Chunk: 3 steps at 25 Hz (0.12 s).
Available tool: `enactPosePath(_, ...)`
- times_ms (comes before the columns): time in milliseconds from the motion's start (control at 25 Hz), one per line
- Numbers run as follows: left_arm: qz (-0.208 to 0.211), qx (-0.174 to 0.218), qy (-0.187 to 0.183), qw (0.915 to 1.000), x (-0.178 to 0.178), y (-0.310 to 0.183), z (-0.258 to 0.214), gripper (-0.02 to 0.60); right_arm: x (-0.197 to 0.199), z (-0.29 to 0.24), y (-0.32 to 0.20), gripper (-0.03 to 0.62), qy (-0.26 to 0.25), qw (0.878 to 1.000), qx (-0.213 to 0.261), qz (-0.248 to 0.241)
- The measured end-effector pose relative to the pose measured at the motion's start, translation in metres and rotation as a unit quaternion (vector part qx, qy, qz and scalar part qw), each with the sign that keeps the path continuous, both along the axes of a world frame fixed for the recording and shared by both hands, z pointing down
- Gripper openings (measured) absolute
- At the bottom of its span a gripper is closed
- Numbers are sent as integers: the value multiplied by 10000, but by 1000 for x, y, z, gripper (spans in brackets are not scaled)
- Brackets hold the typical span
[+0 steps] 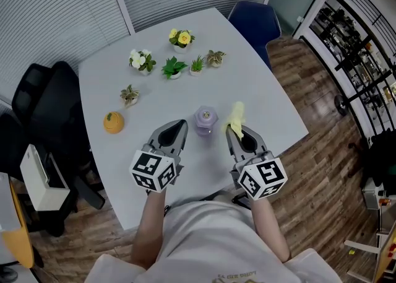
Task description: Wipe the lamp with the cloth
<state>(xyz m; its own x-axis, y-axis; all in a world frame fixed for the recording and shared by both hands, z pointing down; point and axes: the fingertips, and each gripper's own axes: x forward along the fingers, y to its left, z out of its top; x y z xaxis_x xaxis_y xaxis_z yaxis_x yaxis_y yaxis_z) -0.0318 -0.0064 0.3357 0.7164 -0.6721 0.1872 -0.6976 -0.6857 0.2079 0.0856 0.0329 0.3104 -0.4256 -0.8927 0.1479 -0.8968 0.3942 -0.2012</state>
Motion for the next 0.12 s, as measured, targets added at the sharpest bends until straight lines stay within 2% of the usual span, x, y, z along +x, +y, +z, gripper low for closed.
enactPosePath(120,26,10,-18,10000,1,2,-1,2,-1,-1,1,27,-12,10000,0,-2)
